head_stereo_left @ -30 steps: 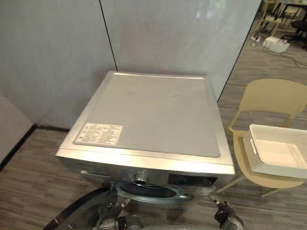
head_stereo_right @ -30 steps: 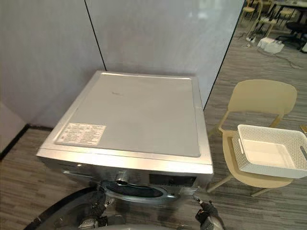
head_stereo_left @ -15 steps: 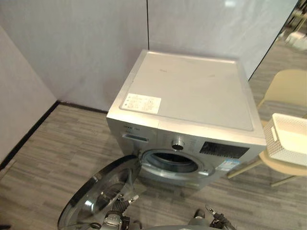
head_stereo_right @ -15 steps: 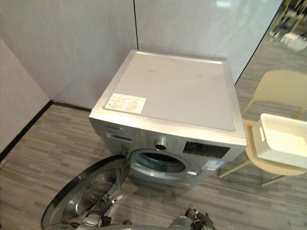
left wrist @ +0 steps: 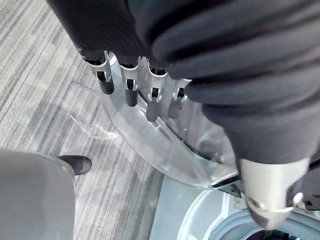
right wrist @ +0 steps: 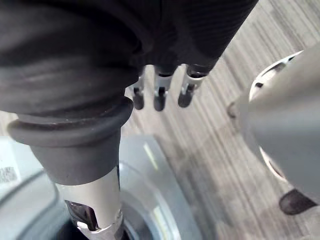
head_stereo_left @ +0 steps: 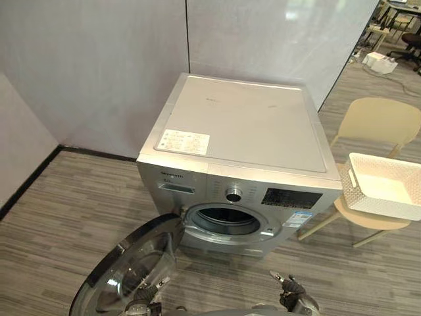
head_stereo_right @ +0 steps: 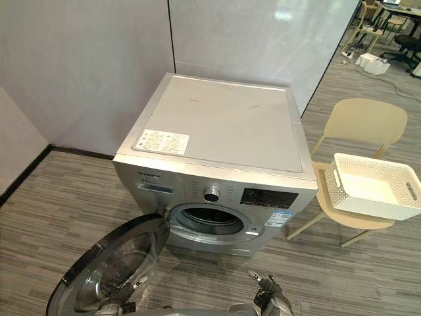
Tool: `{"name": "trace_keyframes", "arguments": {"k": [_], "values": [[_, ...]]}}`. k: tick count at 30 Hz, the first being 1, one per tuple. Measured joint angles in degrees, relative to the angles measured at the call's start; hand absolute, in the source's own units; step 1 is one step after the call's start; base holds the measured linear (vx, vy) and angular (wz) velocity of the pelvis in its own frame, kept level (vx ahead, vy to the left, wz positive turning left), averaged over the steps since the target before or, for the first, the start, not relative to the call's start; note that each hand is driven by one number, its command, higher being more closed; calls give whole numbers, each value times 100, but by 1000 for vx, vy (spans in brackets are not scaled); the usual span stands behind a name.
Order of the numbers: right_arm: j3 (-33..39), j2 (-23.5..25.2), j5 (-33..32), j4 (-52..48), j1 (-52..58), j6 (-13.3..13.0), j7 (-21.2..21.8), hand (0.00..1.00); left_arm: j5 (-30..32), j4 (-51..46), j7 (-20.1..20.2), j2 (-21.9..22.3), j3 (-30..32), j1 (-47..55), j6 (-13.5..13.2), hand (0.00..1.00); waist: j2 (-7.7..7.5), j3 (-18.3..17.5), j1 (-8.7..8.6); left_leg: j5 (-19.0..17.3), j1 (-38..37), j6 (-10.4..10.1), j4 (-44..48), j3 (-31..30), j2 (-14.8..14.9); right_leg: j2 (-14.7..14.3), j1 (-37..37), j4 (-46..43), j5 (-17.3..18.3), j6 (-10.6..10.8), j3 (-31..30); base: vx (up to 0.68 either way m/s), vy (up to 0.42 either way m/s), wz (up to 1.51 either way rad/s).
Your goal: Pick up the laundry basket with both hands and put the clothes into the washing machine.
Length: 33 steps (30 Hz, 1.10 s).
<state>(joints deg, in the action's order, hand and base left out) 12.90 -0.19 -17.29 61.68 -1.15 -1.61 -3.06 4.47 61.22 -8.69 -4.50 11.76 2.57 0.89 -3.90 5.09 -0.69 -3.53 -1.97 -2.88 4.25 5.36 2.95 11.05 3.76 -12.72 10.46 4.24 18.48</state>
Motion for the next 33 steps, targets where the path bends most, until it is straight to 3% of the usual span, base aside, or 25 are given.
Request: {"name": "trace_keyframes", "arguments": {"k": [3,7,9,10,11,13,14,15,17,18,21,24,25,27,29,31,33], "values": [[-402,-33,214,-7,-397,0,0,0,-166,-255,-107,101,-282,20,-15,0,148,-1,28,267,440,-46,-49,-196,61,-216,-65,575,-266,33,182,-133,-68,28],[-418,-182,145,-4,-599,-96,-75,0,-162,-747,-140,140,-999,80,-78,0,346,166,149,396,870,-131,281,-569,104,-305,-104,548,-335,-36,590,-125,-50,59],[-321,-253,140,0,-605,-129,-105,0,-166,-1065,-123,174,-1245,177,-136,0,384,207,169,687,1129,-191,526,-496,58,-79,-206,399,-343,-136,806,-175,8,49],[-289,-243,141,7,-609,-135,-121,0,-166,-1164,-121,149,-1246,198,-139,0,322,260,165,582,1168,-101,695,-424,62,-23,-214,380,-343,-138,842,-159,46,25],[-204,-247,142,2,-547,-151,-173,0,-174,-1311,-80,172,-1228,269,-139,0,368,288,149,144,1254,174,1564,-195,147,71,-198,297,-346,-134,826,-141,78,6],[-167,-296,141,-12,-350,-161,-193,0,-288,-1620,21,221,-1233,449,-167,0,374,285,111,-284,1163,63,2575,-159,381,187,-168,237,-394,-64,813,-133,130,5],[-164,-318,144,-7,-179,-153,-191,0,-364,-1757,72,296,-1235,521,-210,0,388,278,60,-387,1072,-76,2882,-241,693,198,-198,237,-463,-32,812,-104,294,13],[-147,-325,154,-4,-74,-122,-190,0,-409,-1829,114,363,-1272,554,-231,0,417,265,-20,-413,970,-125,2959,-407,1035,196,-258,199,-537,15,828,-92,339,12],[-28,-323,168,-2,-50,-36,-191,0,-415,-1845,136,394,-1434,554,-229,0,483,230,-81,-395,735,-176,2623,-626,1401,231,-469,73,-635,132,777,-61,367,6],[146,-332,170,-2,-77,-23,-190,0,-435,-2004,146,413,-1527,521,-220,0,490,204,-156,-682,479,-438,2033,-865,1170,296,-592,106,-832,266,757,-69,389,19],[255,-234,156,170,-65,36,-205,0,-584,-2734,134,203,-1937,479,-219,0,366,199,-168,-889,584,-618,1832,-1145,770,555,-546,192,-946,366,654,-116,319,74],[307,-190,1,197,-87,20,-245,0,-618,-3780,127,-32,-2172,473,-327,0,366,106,-167,-900,588,-629,1432,-1250,444,875,-381,302,-1050,519,845,-160,197,83],[307,-175,-96,196,-152,2,-302,0,-618,-4095,127,-68,-2175,483,-412,0,318,39,-143,-777,576,-556,1144,-1309,311,1006,-406,365,-1126,642,922,-183,79,55],[282,-177,-196,206,-239,-65,-330,0,-618,-4476,126,-126,-2208,591,-442,0,382,-16,-129,-578,531,-561,735,-1259,142,1197,-525,440,-1140,711,915,-185,22,12],[152,-172,-282,218,-291,-61,-340,0,-631,-5030,129,-127,-2225,792,-475,0,446,-62,-128,-338,521,-554,381,-1153,41,1283,-727,498,-1161,681,717,-154,20,-15],[-79,-151,-287,218,-284,-51,-328,0,-674,-5464,124,-113,-2157,917,-600,0,473,-75,-105,-217,525,-538,200,-1037,7,1292,-857,580,-1315,470,605,-91,28,-30],[-327,-62,-257,209,-288,-49,-284,0,-732,-5740,76,26,-1729,924,-733,0,453,-96,-95,-177,545,-556,118,-904,61,1194,-1020,644,-1514,114,498,-64,14,-38]]}}
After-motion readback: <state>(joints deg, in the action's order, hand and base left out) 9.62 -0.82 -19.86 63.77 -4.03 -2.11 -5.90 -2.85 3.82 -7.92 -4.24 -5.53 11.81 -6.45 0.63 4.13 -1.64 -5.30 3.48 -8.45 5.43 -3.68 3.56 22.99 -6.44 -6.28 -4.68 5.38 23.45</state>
